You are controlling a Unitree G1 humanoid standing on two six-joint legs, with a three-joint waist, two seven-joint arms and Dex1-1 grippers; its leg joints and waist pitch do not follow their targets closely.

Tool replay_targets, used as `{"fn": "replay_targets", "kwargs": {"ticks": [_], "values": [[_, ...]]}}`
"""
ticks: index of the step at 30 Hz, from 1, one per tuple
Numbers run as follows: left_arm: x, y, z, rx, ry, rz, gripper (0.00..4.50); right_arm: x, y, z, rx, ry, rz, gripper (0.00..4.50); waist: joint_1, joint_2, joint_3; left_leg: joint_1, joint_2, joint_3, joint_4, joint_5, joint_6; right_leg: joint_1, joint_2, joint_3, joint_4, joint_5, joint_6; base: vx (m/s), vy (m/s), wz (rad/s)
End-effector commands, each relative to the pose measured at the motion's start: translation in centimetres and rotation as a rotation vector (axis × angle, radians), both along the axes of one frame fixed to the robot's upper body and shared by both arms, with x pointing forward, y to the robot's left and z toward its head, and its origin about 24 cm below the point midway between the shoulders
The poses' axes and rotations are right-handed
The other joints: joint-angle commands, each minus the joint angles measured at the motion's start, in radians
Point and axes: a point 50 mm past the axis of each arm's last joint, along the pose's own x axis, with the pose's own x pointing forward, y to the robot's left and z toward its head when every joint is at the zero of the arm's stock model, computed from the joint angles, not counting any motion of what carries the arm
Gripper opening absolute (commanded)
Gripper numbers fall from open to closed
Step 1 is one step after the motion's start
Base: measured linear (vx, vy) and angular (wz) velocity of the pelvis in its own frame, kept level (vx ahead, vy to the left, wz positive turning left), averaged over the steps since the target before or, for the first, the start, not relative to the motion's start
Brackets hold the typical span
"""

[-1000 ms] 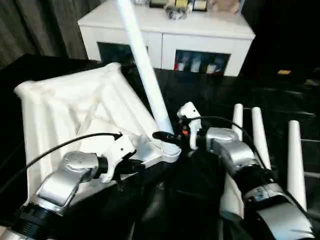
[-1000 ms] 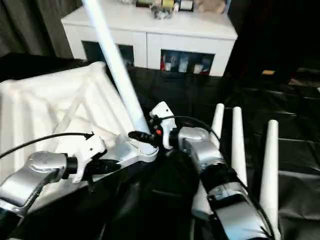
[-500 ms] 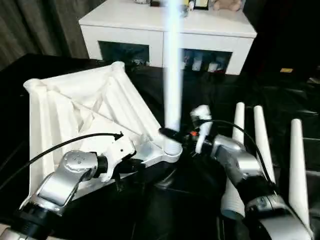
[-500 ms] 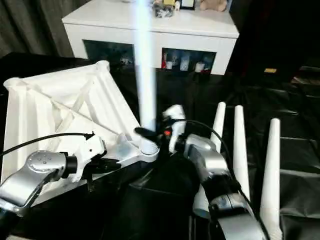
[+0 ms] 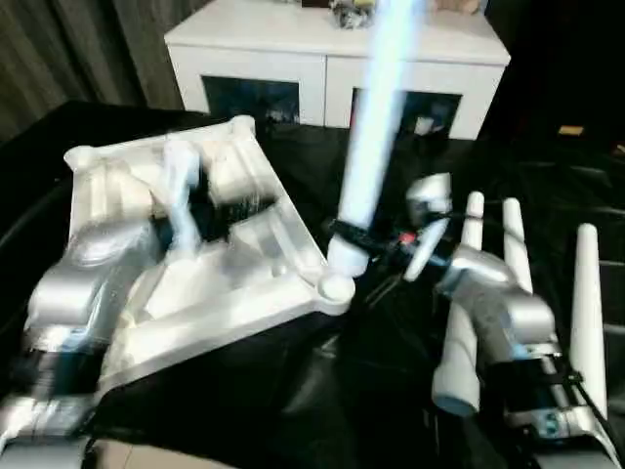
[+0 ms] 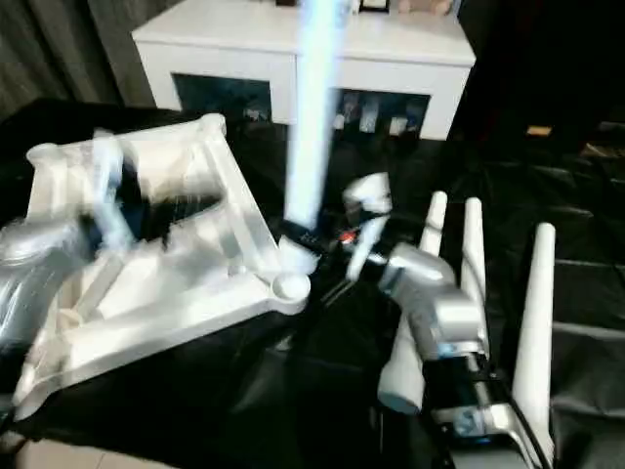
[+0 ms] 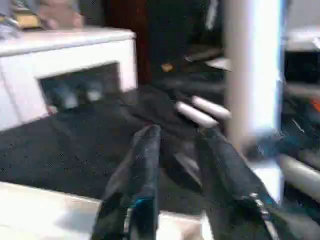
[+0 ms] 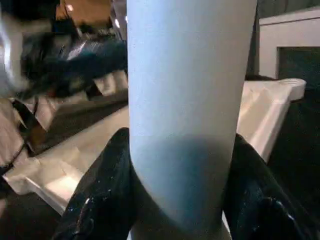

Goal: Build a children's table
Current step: Rotate leg to tighten

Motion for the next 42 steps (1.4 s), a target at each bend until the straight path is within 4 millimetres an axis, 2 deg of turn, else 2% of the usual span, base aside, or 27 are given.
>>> {"fn": "replay_targets", "kwargs": {"ticks": [1, 2, 3, 5, 7, 10, 11, 13, 14, 16, 18, 21, 23, 25, 30, 33, 34, 35, 36, 37, 38, 39, 40, 42], "values": [[1.3, -0.1, -0.1, -0.032, 0.036, 0.122, 1.61, 0.4, 0.2, 0.9, -0.017, -0.048, -0.042, 1.86, 0.002, 0.006, -0.055, -0.001, 0.016, 0.001, -0.072, -0.079, 0.011, 0.06, -0.051, 0.047, -0.071, -0.067, -0.211, 0.0, 0.0, 0.0], [1.7, -0.4, 0.0, -0.029, 0.038, 0.154, 1.73, 0.4, 0.3, 1.0, -0.026, -0.054, -0.049, 1.86, 0.005, 0.006, -0.057, 0.0, 0.016, -0.001, -0.07, -0.067, 0.011, 0.06, -0.053, 0.047, -0.068, -0.042, -0.216, 0.0, 0.0, 0.0], [1.8, -0.6, 0.0, -0.022, 0.037, 0.16, 1.82, 0.5, 0.4, 1.0, -0.031, -0.056, -0.051, 1.86, 0.005, 0.004, -0.061, -0.005, 0.015, -0.002, -0.067, -0.043, 0.02, 0.064, -0.052, 0.046, -0.063, 0.014, -0.227, 0.0, 0.0, 0.0], [2.3, -2.5, 0.2, 0.019, 0.032, 0.164, 1.84, 0.5, 1.0, 0.8, -0.072, -0.065, -0.059, 1.86, 0.006, 0.003, -0.063, -0.009, 0.013, -0.003, -0.064, -0.012, 0.032, 0.067, -0.051, 0.044, -0.059, 0.068, -0.231, 0.0, 0.0, 0.0], [2.3, -4.3, 0.7, -0.006, 0.028, 0.132, 2.19, 0.4, 1.4, 0.4, -0.107, -0.067, -0.059, 1.86, 0.008, 0.003, -0.066, -0.013, 0.012, -0.003, -0.059, 0.022, 0.046, 0.07, -0.052, 0.043, -0.052, 0.137, -0.25, 0.0, 0.0, 0.0], [2.0, -6.6, 1.5, -0.018, -0.002, 0.047, 2.26, 0.3, 1.9, -0.3, -0.163, -0.071, -0.045, 1.86, 0.013, -0.001, -0.07, -0.015, 0.013, -0.004, -0.056, 0.046, 0.065, 0.072, -0.053, 0.042, -0.047, 0.184, -0.269, 0.0, 0.0, 0.0], [2.0, -6.6, 1.5, -0.018, -0.002, 0.047, 2.31, 0.3, 1.9, -0.3, -0.163, -0.071, -0.045, 1.86, 0.013, -0.001, -0.07, -0.015, 0.013, -0.004, -0.056, 0.046, 0.065, 0.072, -0.053, 0.042, -0.047, 0.184, -0.269, 0.0, 0.0, 0.0], [1.2, -9.0, 2.8, -0.06, -0.029, -0.052, 2.68, 0.2, 2.2, -0.8, -0.205, -0.071, -0.04, 1.86, 0.012, -0.001, -0.068, -0.017, 0.012, -0.003, -0.054, 0.038, 0.083, 0.073, -0.054, 0.043, -0.048, 0.183, -0.273, 0.0, 0.0, 0.0], [0.9, -9.5, 3.2, -0.08, -0.035, -0.083, 2.67, 0.2, 2.2, -0.9, -0.215, -0.07, -0.041, 1.86, 0.013, -0.001, -0.068, -0.016, 0.013, -0.003, -0.053, 0.035, 0.082, 0.073, -0.054, 0.042, -0.048, 0.177, -0.273, 0.0, 0.0, 0.0], [0.3, -10.3, 3.8, -0.108, -0.041, -0.137, 2.76, 0.2, 2.2, -1.0, -0.221, -0.069, -0.045, 1.86, 0.014, 0.0, -0.067, -0.014, 0.015, -0.002, -0.055, 0.018, 0.084, 0.072, -0.056, 0.043, -0.051, 0.152, -0.276, 0.0, 0.0, 0.0], [-0.1, -10.6, 4.0, -0.107, -0.045, -0.157, 3.03, 0.3, 2.2, -1.1, -0.229, -0.065, -0.054, 1.86, 0.017, 0.0, -0.066, -0.015, 0.017, -0.003, -0.056, 0.01, 0.081, 0.072, -0.055, 0.043, -0.051, 0.127, -0.276, 0.0, 0.0, 0.0], [0.1, -10.3, 3.6, -0.076, -0.046, -0.128, 3.1, 0.3, 2.0, -1.3, -0.254, -0.068, -0.055, 1.86, 0.018, -0.005, -0.065, -0.015, 0.014, -0.002, -0.054, 0.006, 0.083, 0.072, -0.051, 0.043, -0.053, 0.111, -0.266, 0.0, 0.0, 0.0], [0.0, -10.3, 3.5, -0.069, -0.049, -0.133, 3.44, 0.3, 1.9, -1.4, -0.255, -0.068, -0.055, 1.86, 0.019, -0.004, -0.064, -0.014, 0.014, -0.002, -0.055, 0.002, 0.083, 0.071, -0.052, 0.043, -0.054, 0.098, -0.261, 0.0, 0.0, 0.0], [0.0, -10.3, 3.3, -0.066, -0.048, -0.122, 3.47, 0.2, 2.0, -1.5, -0.264, -0.067, -0.05, 1.86, 0.021, -0.003, -0.066, -0.012, 0.015, -0.002, -0.054, 0.004, 0.077, 0.069, -0.051, 0.043, -0.053, 0.095, -0.256, 0.0, 0.0, 0.0], [1.1, -7.3, 2.6, -0.005, -0.047, 0.031, 3.47, 0.4, 1.6, -1.5, -0.282, -0.065, -0.047, 1.86, 0.023, -0.002, -0.068, -0.013, 0.013, -0.002, -0.052, 0.015, 0.079, 0.07, -0.05, 0.042, -0.05, 0.115, -0.255, 0.0, 0.0, 0.0], [0.7, -4.2, 0.5, 0.189, -0.055, 0.045, 3.47, 0.3, 1.2, -1.7, -0.304, -0.04, -0.021, 1.86, 0.019, -0.004, -0.067, -0.015, 0.012, -0.005, -0.054, 0.013, 0.08, 0.071, -0.049, 0.041, -0.051, 0.101, -0.24, 0.0, 0.0, 0.0], [0.2, -3.4, -0.7, 0.254, -0.022, -0.002, 3.64, 0.3, 1.0, -1.8, -0.31, -0.027, -0.007, 1.86, 0.014, 0.002, -0.067, -0.012, 0.014, -0.006, -0.056, 0.006, 0.073, 0.068, -0.049, 0.041, -0.051, 0.087, -0.23, 0.0, 0.0, 0.0], [0.2, -3.4, -0.7, 0.254, -0.022, -0.002, 3.74, 0.3, 1.0, -1.8, -0.31, -0.027, -0.007, 1.86, 0.014, 0.004, -0.068, -0.009, 0.014, -0.005, -0.055, 0.005, 0.069, 0.066, -0.049, 0.041, -0.05, 0.084, -0.229, 0.0, 0.0, 0.0], [-0.7, -2.5, -2.2, 0.348, 0.029, -0.073, 3.8, 0.3, 0.8, -2.0, -0.323, -0.02, 0.001, 1.86, 0.016, 0.005, -0.068, -0.006, 0.016, -0.006, -0.056, 0.005, 0.063, 0.063, -0.05, 0.041, -0.049, 0.084, -0.234, 0.0, 0.0, 0.0], [-0.9, -2.4, -2.5, 0.364, 0.038, -0.087, 3.92, 0.3, 0.7, -2.0, -0.326, -0.02, 0.001, 1.86, 0.011, 0.005, -0.066, -0.009, 0.015, -0.004, -0.057, 0.002, 0.061, 0.063, -0.047, 0.041, -0.048, 0.085, -0.235, 0.0, 0.0, 0.0], [-1.3, -2.1, -3.3, 0.392, 0.065, -0.109, 4.03, 0.4, 0.5, -2.1, -0.331, -0.016, -0.01, 1.86, 0.012, 0.006, -0.067, -0.002, 0.015, -0.001, -0.056, 0.001, 0.055, 0.059, -0.046, 0.041, -0.048, 0.097, -0.245, 0.0, 0.0, 0.0], [-1.6, -2.0, -3.8, 0.409, 0.083, -0.124, 4.03, 0.5, 0.3, -2.1, -0.334, -0.013, -0.019, 1.86, 0.016, 0.008, -0.069, -0.001, 0.016, -0.001, -0.055, 0.005, 0.052, 0.057, -0.047, 0.042, -0.045, 0.119, -0.258, 0.0, 0.0, 0.0], [-2.1, -2.0, -4.5, 0.408, 0.108, -0.151, 4.13, 0.7, 0.0, -2.2, -0.333, -0.009, -0.032, 1.86, 0.019, 0.004, -0.067, -0.002, 0.017, 0.001, -0.057, -0.011, 0.05, 0.058, -0.048, 0.042, -0.046, 0.111, -0.263, 0.0, 0.0, 0.0], [-2.8, -2.7, -5.6, 0.393, 0.143, -0.196, 4.28, 0.8, -0.2, -2.1, -0.322, -0.003, -0.046, 1.86, 0.024, 0.007, -0.064, -0.001, 0.018, 0.002, -0.06, -0.04, 0.04, 0.058, -0.051, 0.044, -0.047, 0.085, -0.265, 0.0, 0.0, 0.0]]}}
